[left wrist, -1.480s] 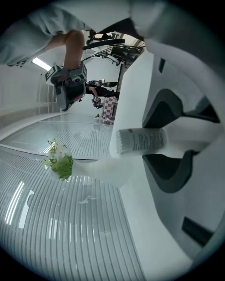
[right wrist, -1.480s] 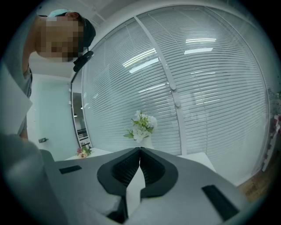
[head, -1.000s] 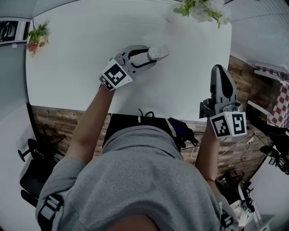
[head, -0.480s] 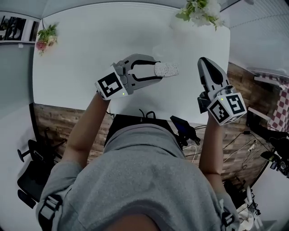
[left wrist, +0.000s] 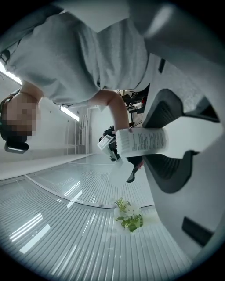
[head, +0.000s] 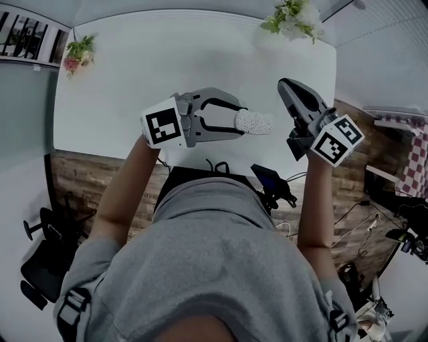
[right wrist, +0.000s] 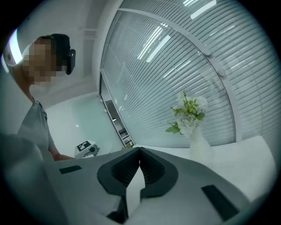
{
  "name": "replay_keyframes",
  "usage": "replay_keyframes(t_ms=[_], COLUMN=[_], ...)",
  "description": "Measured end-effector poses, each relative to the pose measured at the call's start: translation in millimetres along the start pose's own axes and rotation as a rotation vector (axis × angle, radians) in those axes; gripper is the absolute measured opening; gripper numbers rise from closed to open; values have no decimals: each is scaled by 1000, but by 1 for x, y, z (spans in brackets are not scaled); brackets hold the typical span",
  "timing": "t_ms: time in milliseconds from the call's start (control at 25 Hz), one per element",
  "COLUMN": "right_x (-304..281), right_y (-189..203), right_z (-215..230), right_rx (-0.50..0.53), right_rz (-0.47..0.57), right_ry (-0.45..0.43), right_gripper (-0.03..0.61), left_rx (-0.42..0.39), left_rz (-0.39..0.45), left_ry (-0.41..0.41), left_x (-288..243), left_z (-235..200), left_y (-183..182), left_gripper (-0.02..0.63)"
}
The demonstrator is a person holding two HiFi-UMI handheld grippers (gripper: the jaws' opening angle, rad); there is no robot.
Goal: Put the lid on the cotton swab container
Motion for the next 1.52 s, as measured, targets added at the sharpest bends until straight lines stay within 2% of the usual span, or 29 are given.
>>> replay_keyframes(t_ms=[120, 280, 880, 1040, 1240, 1360, 1520], right_x=[-1, 0, 8, 2, 0, 3, -1], right_y=[-6, -9, -15, -11, -12, -15, -16], right_z=[-11, -29, -59, -77, -93, -98, -105], right_rx=[-6, 37, 177, 255, 324, 383, 503], right_rz=[12, -13, -79, -138, -156, -166, -198], right_ry=[-93, -164, -289, -328, -328, -295, -228], right_gripper=[25, 25, 25, 25, 25, 25, 25], left_rx=[-22, -37, -48, -33, 0, 18, 58], left_rz=[-20, -41, -57, -79, -46, -14, -12], left_ry=[21, 33, 46, 38, 27, 24, 17], left_x=[0, 2, 3, 2, 2, 2, 2], left_z=[6, 11, 8, 4, 1, 1, -1], left_y=[-4, -7, -8, -3, -6, -10, -5], left_gripper=[186, 186, 186, 186, 186, 184, 184])
Point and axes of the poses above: the fingertips, and each gripper's own axes: x backward along the fingers, z to its right, y out of its underside, the point moved 4 cm from there along x, backward along the fingers, and after that the axes turned 12 degrees about -z, right-handed, at the moved point
